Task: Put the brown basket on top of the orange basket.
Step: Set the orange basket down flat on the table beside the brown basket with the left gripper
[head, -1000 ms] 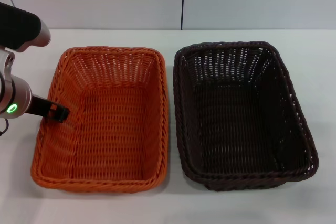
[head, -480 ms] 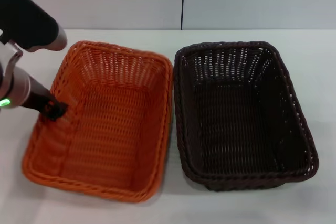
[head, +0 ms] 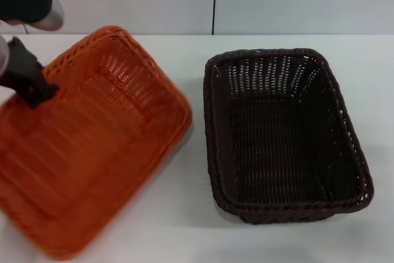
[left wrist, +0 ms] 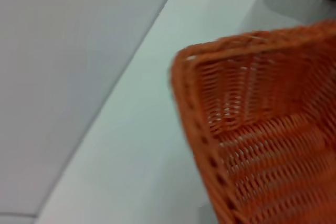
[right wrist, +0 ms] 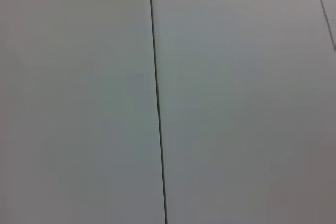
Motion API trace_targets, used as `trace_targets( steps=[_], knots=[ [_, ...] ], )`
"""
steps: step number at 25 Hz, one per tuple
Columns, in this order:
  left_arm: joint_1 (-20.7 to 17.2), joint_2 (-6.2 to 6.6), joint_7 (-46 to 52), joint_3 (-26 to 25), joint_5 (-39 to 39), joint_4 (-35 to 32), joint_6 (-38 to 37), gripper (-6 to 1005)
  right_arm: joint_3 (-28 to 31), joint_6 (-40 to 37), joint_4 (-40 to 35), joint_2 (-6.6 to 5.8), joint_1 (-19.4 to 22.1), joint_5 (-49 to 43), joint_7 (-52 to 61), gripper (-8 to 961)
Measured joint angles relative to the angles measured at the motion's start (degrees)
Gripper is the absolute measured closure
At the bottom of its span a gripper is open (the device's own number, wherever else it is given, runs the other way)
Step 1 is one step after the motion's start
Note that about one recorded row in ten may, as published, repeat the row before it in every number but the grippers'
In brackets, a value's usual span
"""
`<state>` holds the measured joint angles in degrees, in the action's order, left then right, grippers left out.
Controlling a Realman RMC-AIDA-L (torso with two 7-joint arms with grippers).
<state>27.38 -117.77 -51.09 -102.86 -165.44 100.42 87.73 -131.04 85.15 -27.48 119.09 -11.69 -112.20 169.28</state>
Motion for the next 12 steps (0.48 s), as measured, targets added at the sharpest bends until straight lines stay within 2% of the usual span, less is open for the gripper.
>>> trace_targets(
  steps=[5,9,12],
  knots=[
    [0.96,0.01,-8.97,-3.15,0.04,4.81,3.83,722,0.0,0.34,-0.73,0.05,0.15,-0.04,0.0,245],
    [2.06,0.15,-13.36,-5.39,0.08,5.92,5.56,794,0.0,0.38,-1.16,0.07,0.17,-0.04,0.0,245],
    [2.51,0.12,-16.19,-5.92,0.26,7.03,6.68,806,-0.05,0.39,-1.5,0.09,0.13,-0.04,0.0,245]
  ],
)
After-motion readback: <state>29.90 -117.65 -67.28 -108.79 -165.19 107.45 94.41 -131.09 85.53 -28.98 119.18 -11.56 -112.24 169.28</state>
